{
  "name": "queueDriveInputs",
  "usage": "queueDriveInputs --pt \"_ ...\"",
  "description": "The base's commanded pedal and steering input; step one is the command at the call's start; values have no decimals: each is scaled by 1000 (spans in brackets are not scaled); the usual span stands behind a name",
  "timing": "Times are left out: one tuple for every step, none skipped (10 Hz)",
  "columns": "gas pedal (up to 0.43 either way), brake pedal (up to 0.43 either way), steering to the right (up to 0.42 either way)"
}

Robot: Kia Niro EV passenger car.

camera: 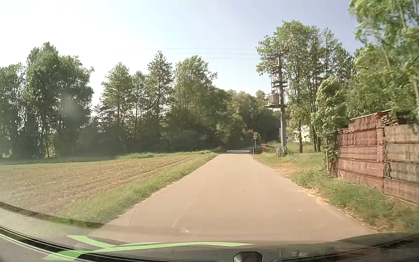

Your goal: Follow the waypoints while adhering to traffic rules and regulations

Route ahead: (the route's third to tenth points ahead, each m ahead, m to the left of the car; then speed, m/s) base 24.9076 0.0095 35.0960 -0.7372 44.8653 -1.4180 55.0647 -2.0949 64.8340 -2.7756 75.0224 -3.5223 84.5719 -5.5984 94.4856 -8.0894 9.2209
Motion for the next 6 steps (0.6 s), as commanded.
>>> queueDriveInputs --pt "157 0 7" --pt "157 0 7" --pt "157 0 7" --pt "157 0 7" --pt "157 0 7" --pt "157 0 7"
